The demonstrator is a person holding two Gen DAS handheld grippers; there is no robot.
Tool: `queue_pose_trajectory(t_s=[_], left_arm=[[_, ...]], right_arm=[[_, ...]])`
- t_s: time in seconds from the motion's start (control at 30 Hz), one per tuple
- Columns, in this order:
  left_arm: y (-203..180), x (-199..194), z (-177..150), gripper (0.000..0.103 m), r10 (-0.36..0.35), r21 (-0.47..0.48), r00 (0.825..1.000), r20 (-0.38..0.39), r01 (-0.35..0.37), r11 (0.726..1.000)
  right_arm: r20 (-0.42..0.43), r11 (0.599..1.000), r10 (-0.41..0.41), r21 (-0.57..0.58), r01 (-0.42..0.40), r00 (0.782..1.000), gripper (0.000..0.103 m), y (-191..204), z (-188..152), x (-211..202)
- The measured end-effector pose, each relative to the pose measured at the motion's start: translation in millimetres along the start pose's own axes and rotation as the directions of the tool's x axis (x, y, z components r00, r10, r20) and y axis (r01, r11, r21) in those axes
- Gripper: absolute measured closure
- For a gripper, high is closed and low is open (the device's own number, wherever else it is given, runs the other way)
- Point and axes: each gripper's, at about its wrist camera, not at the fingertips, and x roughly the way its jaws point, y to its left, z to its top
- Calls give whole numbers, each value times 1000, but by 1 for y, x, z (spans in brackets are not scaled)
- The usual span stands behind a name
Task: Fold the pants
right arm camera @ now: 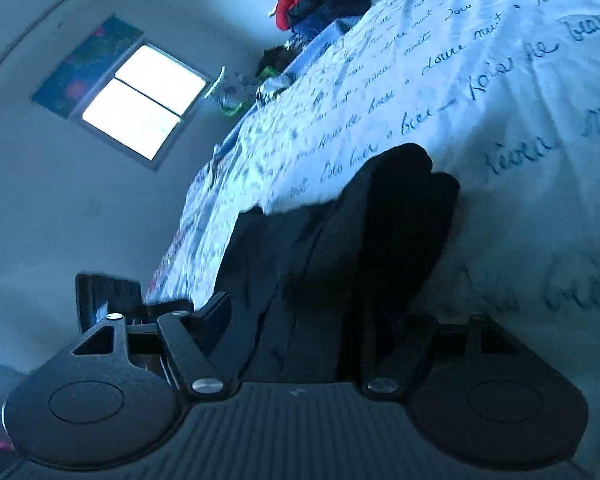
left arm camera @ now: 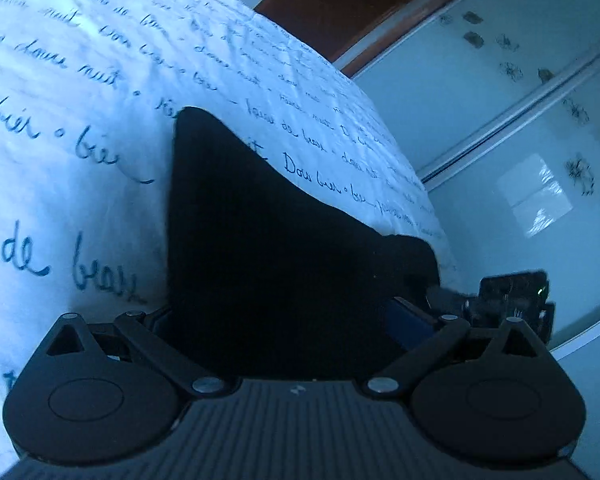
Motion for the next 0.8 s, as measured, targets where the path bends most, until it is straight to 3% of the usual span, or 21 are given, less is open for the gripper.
queue_pose_trajectory(t_s=[0.1, 0.17, 0.27, 0.53, 0.63, 0.8], left_arm=[[-7, 1, -5, 27, 47, 33, 999, 24, -48, 998], [-8, -1, -7, 57, 98, 58, 994, 37, -100, 993], [-5, -9, -12, 74, 114, 63, 991, 64, -118, 991], [-35, -31, -14, 81, 168, 197, 968, 185, -204, 959], [-41, -41, 2, 81, 177, 214, 955, 238, -230, 949], [-36, -51, 44, 81, 242, 233, 917, 316, -322, 917]], right_arm=[[14, 997, -63, -43, 64, 998, 40, 8, -3, 8], [24, 991, -114, -61, 116, 993, 61, 10, -8, 6], [60, 990, -135, -43, 138, 989, 69, 8, -16, -1], [123, 965, -150, -197, 172, 981, 74, 53, -17, -7], [128, 950, -134, -268, 164, 983, 75, 73, -7, 0], [153, 931, -108, -332, 154, 982, 75, 92, 22, 30]])
